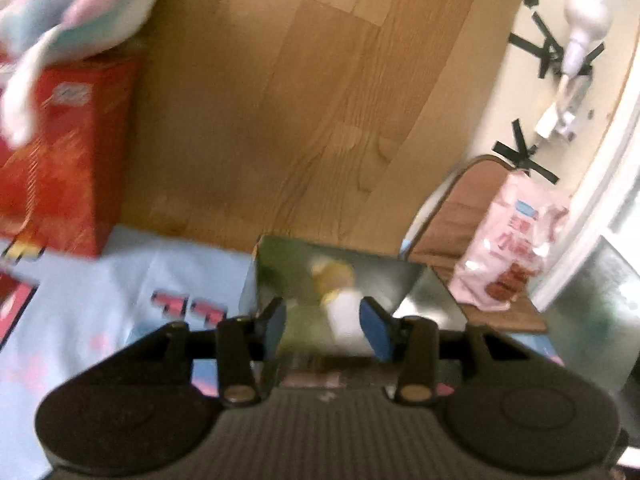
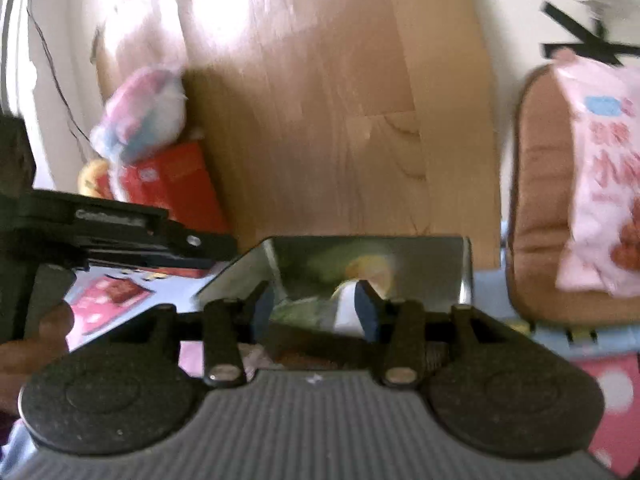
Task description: Organize snacks
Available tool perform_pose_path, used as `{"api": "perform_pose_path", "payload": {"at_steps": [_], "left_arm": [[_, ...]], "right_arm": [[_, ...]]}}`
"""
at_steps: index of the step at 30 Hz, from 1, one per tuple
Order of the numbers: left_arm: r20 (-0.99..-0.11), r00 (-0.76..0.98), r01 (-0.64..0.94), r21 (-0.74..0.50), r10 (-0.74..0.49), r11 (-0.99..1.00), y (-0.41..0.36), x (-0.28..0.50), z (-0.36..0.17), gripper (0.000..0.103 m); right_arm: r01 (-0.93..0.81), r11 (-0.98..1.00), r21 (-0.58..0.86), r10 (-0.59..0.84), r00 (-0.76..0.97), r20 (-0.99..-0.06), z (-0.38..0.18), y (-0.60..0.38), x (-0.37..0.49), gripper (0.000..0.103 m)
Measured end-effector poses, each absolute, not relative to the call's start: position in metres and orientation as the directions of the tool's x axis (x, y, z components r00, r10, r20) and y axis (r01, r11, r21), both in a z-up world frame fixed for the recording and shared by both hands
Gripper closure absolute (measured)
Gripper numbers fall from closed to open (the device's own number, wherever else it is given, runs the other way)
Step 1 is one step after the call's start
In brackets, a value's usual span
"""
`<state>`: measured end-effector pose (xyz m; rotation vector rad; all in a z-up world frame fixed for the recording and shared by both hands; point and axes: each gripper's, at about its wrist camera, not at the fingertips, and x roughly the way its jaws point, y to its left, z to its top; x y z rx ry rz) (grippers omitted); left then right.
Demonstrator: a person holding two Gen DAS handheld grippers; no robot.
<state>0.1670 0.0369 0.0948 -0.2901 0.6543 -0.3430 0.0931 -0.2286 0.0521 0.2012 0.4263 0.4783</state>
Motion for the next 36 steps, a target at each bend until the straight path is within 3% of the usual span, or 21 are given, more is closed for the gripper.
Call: {"api": "perform_pose_path", "payload": {"at_steps": [3,6,9,10,12,17,25,29,31,34,36], "left_arm": [[-0.590,0.702,0.182,-0.392,-0.399,0.902,0.045,0.149,0.073,0.056],[-0.657,0.632,0.137,-0.427,-0.411,0.894,0.046,0.147,0.048,0.055],[-0.664,0.614,0.147,-0.435,-0.426,0.889,0.038,0.141,0.035,0.062],[-0.663,0.602,0.167,-0.440,-0.444,0.882,0.034,0.137,0.036,0.074],[-0.657,0.603,0.182,-0.438,-0.452,0.880,0.029,0.125,0.042,0.074],[-0.645,0.619,0.253,-0.377,-0.448,0.891,0.020,0.071,0.056,0.074],[-0.685,0.535,0.274,-0.413,-0.494,0.869,0.024,0.001,0.034,0.074],[-0.683,0.534,0.291,-0.406,-0.499,0.867,0.029,-0.018,0.031,0.071],[-0.659,0.562,0.297,-0.403,-0.499,0.866,0.038,-0.025,0.038,0.064],[-0.638,0.592,0.285,-0.406,-0.493,0.868,0.052,-0.028,0.043,0.057],[-0.655,0.576,0.275,-0.407,-0.488,0.871,0.053,-0.022,0.041,0.057]], "right_arm": [[-0.378,0.846,0.376,0.513,0.769,-0.382,0.035,-0.236,0.071,0.055],[-0.345,0.859,0.378,0.497,0.737,-0.459,0.020,-0.223,0.069,0.058],[-0.366,0.844,0.393,0.531,0.679,-0.507,0.009,-0.206,0.070,0.072],[-0.353,0.838,0.417,0.537,0.674,-0.507,0.009,-0.205,0.069,0.076],[-0.350,0.840,0.414,0.532,0.677,-0.508,0.015,-0.203,0.060,0.081],[-0.409,0.840,0.356,0.540,0.696,-0.474,0.029,-0.203,0.009,0.081],[-0.439,0.802,0.405,0.596,0.624,-0.505,0.007,-0.219,-0.051,0.081],[-0.440,0.838,0.323,0.546,0.665,-0.509,0.004,-0.213,-0.078,0.072],[-0.448,0.846,0.291,0.533,0.687,-0.493,0.006,-0.214,-0.090,0.047],[-0.478,0.851,0.215,0.519,0.712,-0.473,0.004,-0.214,-0.106,0.034],[-0.481,0.859,0.176,0.501,0.716,-0.486,-0.003,-0.209,-0.106,0.033]]}}
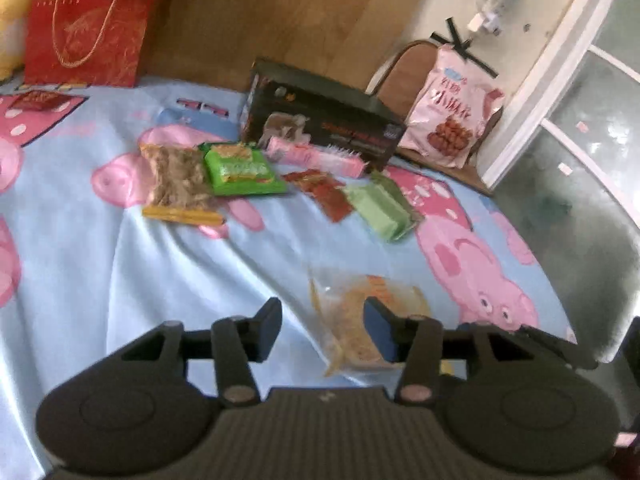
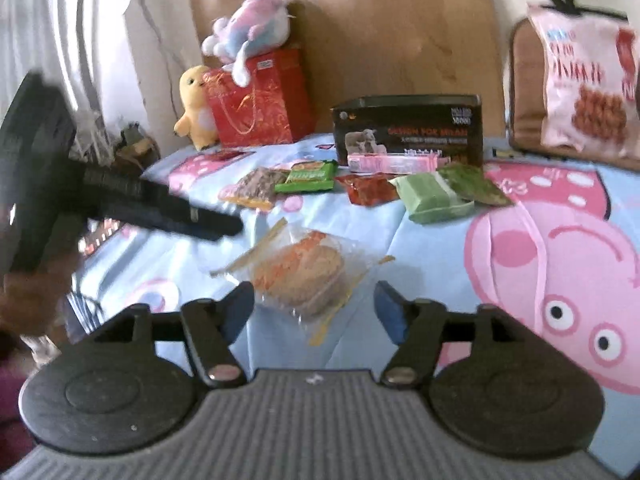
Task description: Organize snacks
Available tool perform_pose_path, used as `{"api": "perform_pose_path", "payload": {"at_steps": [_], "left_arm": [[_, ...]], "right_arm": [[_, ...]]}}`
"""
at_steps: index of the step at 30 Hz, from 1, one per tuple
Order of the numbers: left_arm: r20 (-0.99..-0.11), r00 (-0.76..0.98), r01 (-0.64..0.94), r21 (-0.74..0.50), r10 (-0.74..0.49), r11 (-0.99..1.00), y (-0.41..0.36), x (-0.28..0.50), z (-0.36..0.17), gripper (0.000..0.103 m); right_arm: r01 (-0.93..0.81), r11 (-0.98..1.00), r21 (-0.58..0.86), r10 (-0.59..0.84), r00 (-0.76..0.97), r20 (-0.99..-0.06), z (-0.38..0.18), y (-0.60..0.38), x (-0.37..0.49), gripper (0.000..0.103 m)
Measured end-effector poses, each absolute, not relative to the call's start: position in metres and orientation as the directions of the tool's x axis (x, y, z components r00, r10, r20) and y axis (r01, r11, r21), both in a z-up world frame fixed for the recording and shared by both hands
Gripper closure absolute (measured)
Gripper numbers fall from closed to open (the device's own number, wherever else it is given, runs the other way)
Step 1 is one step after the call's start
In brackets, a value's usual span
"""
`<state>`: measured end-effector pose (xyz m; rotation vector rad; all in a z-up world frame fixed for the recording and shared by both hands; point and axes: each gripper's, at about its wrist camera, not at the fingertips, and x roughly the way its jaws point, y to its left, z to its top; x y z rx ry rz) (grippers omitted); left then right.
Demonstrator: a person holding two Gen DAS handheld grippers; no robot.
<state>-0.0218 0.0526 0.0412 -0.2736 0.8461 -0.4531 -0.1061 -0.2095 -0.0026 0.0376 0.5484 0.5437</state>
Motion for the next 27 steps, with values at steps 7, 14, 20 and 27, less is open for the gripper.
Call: {"api": "perform_pose_path", "payload": {"at_steps": [7,14,20,27], "left_arm": [[-0.684,0.524,0.342,-0.377,-0.508,0.861,0.031,-0.010,0.031,0.046],[-0.694,0.483,0.399,-0.370,-0.535,0.839,0.011,-0.008,0.023,0.050],[-0.666,0.517,0.433,-0.338,-0.537,0.836,0.005,-0.013,0.043,0.057],[-0.692,0.517,0.408,-0.319,-0.504,0.856,-0.002,0.004,0.035,0.056]], "right_arm": [[-0.472,0.873,0.124,0.461,0.714,-0.527,-0.019,-0.197,-0.092,0.033],[-0.516,0.856,0.036,0.457,0.722,-0.519,-0.023,-0.177,-0.094,0.039],[-0.525,0.849,0.059,0.482,0.723,-0.496,-0.012,-0.177,-0.091,0.050],[-0.508,0.858,0.072,0.472,0.726,-0.500,-0.015,-0.178,-0.076,0.050]]}}
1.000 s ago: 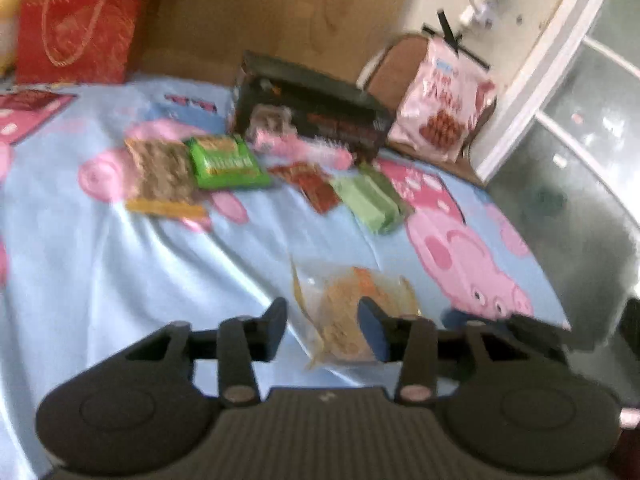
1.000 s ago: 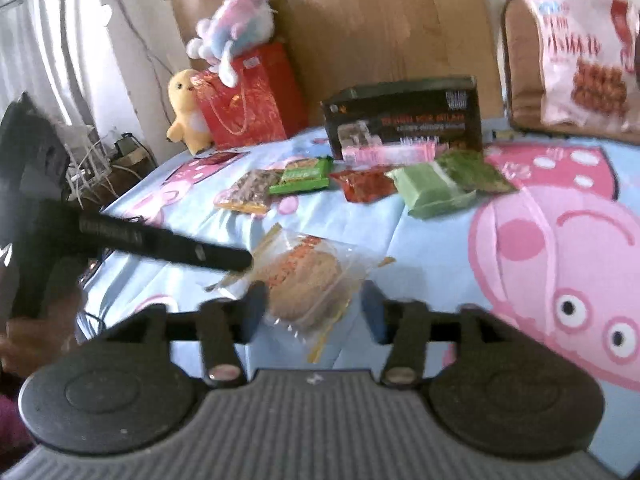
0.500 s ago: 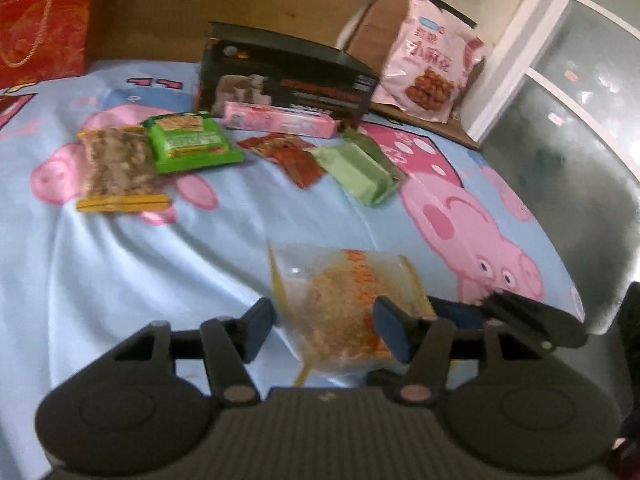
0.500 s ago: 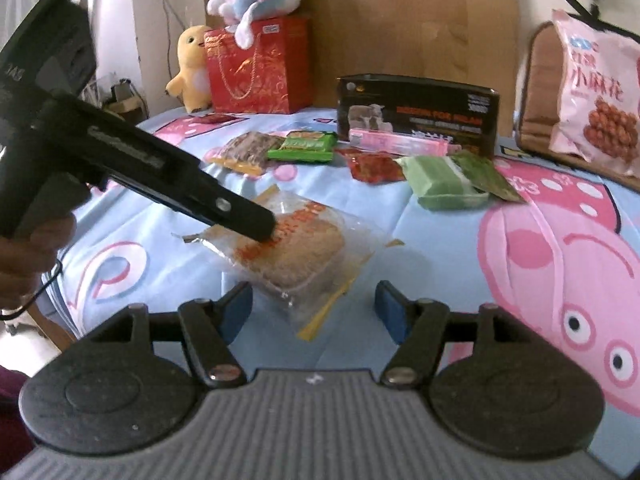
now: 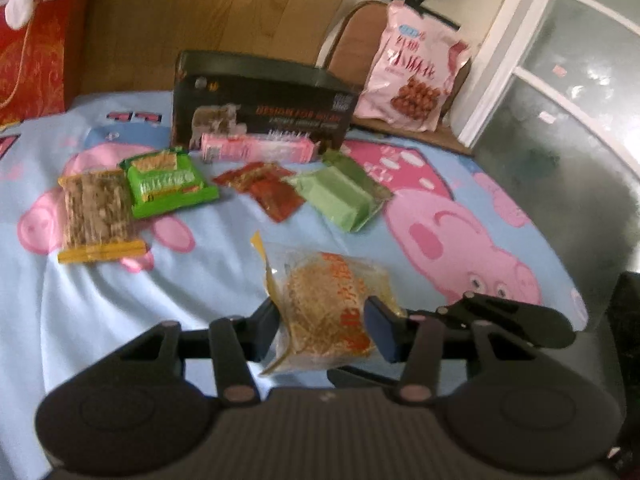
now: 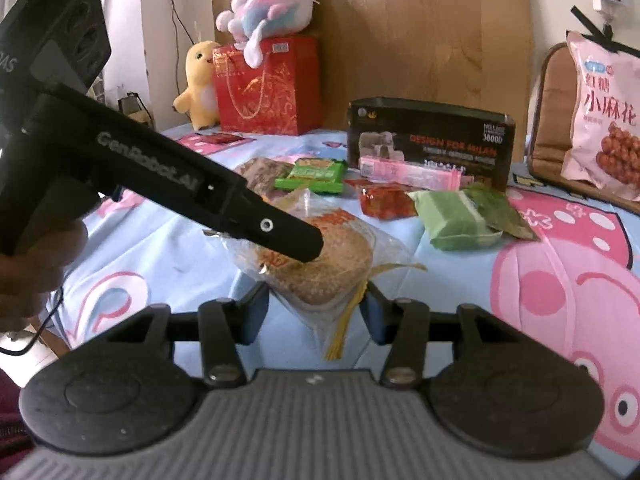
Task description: Organize snacks
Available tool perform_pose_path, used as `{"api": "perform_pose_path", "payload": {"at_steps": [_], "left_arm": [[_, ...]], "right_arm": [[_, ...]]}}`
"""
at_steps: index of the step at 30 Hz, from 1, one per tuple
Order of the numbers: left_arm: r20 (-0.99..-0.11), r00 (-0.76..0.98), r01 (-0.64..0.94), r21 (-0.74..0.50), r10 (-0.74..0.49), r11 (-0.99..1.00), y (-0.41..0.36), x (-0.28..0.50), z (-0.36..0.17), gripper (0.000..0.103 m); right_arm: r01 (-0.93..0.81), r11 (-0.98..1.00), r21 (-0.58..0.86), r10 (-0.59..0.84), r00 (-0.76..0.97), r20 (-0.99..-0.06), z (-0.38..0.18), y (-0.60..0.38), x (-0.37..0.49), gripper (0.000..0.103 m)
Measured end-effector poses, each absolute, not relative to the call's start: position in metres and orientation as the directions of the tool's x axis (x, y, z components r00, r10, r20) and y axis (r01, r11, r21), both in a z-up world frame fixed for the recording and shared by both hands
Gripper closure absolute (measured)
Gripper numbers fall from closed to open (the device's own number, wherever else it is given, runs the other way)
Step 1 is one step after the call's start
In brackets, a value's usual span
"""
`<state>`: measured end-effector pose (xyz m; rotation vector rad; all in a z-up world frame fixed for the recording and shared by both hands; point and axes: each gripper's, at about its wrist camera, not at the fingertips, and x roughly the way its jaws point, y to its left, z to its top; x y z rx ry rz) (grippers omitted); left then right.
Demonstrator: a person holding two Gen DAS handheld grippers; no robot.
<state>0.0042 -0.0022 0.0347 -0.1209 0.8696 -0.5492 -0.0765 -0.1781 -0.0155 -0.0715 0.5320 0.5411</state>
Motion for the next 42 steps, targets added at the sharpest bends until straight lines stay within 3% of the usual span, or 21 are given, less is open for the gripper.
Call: {"api": "perform_pose_path", "payload": {"at_steps": [20,26,31,42], "left_arm": [[-0.686,0.501,0.353,-0.395,-0.528,0.848,0.012,0.008,0.019,0.047],[-0.673,0.502,0.353,-0.415,-0.544,0.839,0.016,0.006,0.017,0.047],[-0.666,0.499,0.353,-0.427,-0.554,0.832,0.019,0.005,0.016,0.048],[-0.649,0.486,0.356,-0.465,-0.586,0.810,0.028,0.004,0.014,0.046]], "right_arm": [[-0.489,0.867,0.092,0.469,0.741,-0.481,-0.024,-0.186,-0.081,0.043],[-0.453,0.887,0.092,0.438,0.762,-0.477,-0.026,-0.187,-0.081,0.031],[-0.413,0.906,0.097,0.406,0.779,-0.477,-0.026,-0.189,-0.080,0.014],[-0.391,0.918,0.063,0.369,0.788,-0.494,-0.031,-0.186,-0.089,0.000]]}}
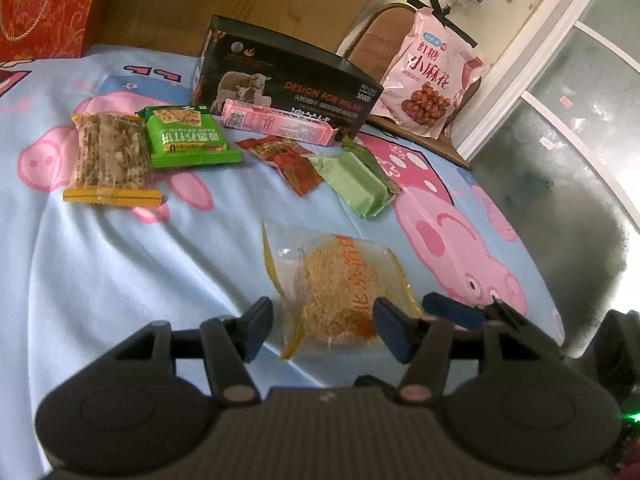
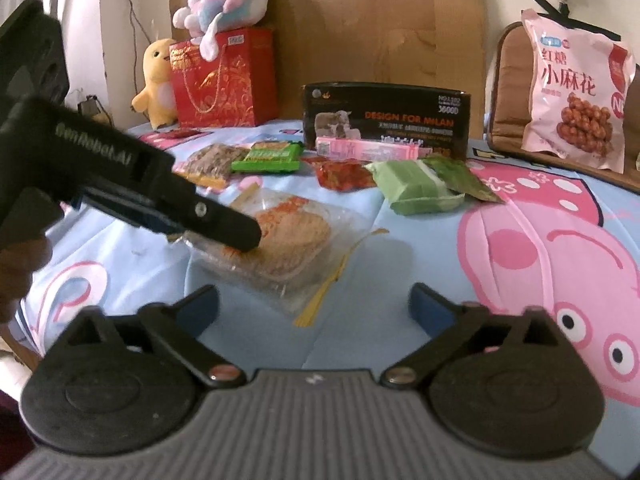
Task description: Organize snacks
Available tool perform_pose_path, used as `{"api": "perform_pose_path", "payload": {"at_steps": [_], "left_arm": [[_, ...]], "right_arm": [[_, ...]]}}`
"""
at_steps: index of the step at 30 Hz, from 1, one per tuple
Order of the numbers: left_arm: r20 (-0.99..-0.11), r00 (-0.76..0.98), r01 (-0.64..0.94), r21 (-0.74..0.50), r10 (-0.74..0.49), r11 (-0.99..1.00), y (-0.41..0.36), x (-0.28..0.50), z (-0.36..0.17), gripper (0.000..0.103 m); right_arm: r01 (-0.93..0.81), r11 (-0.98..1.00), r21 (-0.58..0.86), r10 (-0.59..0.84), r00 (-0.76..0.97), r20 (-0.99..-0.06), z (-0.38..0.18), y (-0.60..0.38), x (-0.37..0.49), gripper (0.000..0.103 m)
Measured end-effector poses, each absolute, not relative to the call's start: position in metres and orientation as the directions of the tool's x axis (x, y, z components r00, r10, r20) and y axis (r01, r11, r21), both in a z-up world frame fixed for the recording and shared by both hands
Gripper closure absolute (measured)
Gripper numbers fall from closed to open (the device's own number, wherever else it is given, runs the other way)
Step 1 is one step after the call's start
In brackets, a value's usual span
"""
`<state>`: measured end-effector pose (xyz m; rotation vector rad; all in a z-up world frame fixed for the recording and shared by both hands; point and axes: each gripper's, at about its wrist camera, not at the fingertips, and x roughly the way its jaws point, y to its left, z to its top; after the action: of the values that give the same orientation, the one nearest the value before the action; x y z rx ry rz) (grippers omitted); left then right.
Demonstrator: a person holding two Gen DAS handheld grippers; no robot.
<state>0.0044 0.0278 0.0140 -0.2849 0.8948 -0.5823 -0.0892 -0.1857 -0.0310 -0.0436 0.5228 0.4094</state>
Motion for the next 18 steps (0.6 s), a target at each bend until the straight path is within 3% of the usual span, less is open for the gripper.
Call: {"api": "perform_pose_path", "payload": {"at_steps": [18], "left_arm": [[-0.593,0.494,0.371,-0.518,-0.636,0.771,0.048,0.003,0.013,0.045]], "right_arm": [[-0.354,0.935,0.009,0.310,0.807,-0.502,-0.028,-0.182,-0.091,0.000]]}}
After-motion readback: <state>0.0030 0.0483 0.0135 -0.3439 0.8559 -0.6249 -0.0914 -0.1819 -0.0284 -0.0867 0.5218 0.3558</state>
